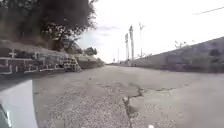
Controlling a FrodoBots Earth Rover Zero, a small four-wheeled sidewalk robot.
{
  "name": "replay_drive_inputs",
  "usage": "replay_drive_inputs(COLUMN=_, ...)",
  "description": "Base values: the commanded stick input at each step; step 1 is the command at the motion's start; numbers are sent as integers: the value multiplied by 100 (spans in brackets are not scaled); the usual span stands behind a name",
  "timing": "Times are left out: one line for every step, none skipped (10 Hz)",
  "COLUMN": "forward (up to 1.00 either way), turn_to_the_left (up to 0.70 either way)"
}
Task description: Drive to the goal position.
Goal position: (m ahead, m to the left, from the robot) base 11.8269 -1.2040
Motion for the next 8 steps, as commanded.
replay_drive_inputs(forward=70, turn_to_the_left=0)
replay_drive_inputs(forward=70, turn_to_the_left=0)
replay_drive_inputs(forward=70, turn_to_the_left=0)
replay_drive_inputs(forward=70, turn_to_the_left=0)
replay_drive_inputs(forward=70, turn_to_the_left=0)
replay_drive_inputs(forward=70, turn_to_the_left=0)
replay_drive_inputs(forward=70, turn_to_the_left=0)
replay_drive_inputs(forward=70, turn_to_the_left=0)
